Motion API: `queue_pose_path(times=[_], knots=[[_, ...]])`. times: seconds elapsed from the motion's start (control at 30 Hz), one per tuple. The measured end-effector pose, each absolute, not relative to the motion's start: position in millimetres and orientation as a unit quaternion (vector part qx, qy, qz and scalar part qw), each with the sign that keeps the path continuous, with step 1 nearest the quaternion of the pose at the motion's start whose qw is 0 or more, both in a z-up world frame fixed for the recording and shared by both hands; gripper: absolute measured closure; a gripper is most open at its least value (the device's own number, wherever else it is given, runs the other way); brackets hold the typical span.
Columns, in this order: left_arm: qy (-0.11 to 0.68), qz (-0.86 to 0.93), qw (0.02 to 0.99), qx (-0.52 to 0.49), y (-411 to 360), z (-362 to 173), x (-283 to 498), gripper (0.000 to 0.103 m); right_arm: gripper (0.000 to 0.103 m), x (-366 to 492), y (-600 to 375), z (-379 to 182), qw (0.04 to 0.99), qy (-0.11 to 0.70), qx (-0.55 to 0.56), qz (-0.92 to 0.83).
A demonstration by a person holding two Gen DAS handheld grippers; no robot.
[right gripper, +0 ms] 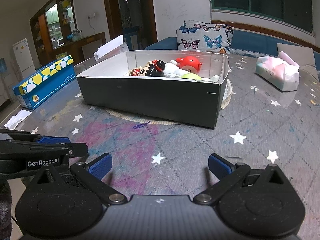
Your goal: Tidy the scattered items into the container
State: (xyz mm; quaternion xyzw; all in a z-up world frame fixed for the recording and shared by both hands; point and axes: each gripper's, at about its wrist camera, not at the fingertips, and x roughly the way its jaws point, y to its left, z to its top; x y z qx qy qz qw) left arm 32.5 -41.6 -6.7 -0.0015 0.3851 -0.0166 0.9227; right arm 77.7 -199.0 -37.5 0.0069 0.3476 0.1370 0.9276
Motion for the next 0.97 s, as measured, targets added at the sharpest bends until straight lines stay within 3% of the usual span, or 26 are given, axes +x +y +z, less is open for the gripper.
queue_pose_path(times=[0.7, 0.97], knots=[[0.392, -0.021, 0.920, 0.001, -39, -4, 76, 0.069, 0.000, 119, -198, -33, 0.927, 0.355, 0.003, 0.118], [0.377, -0.027, 0.926, 0.004, -44, -1, 96, 0.074, 0.000, 134, -201, -34, 0.929, 0.353, 0.008, 0.111]])
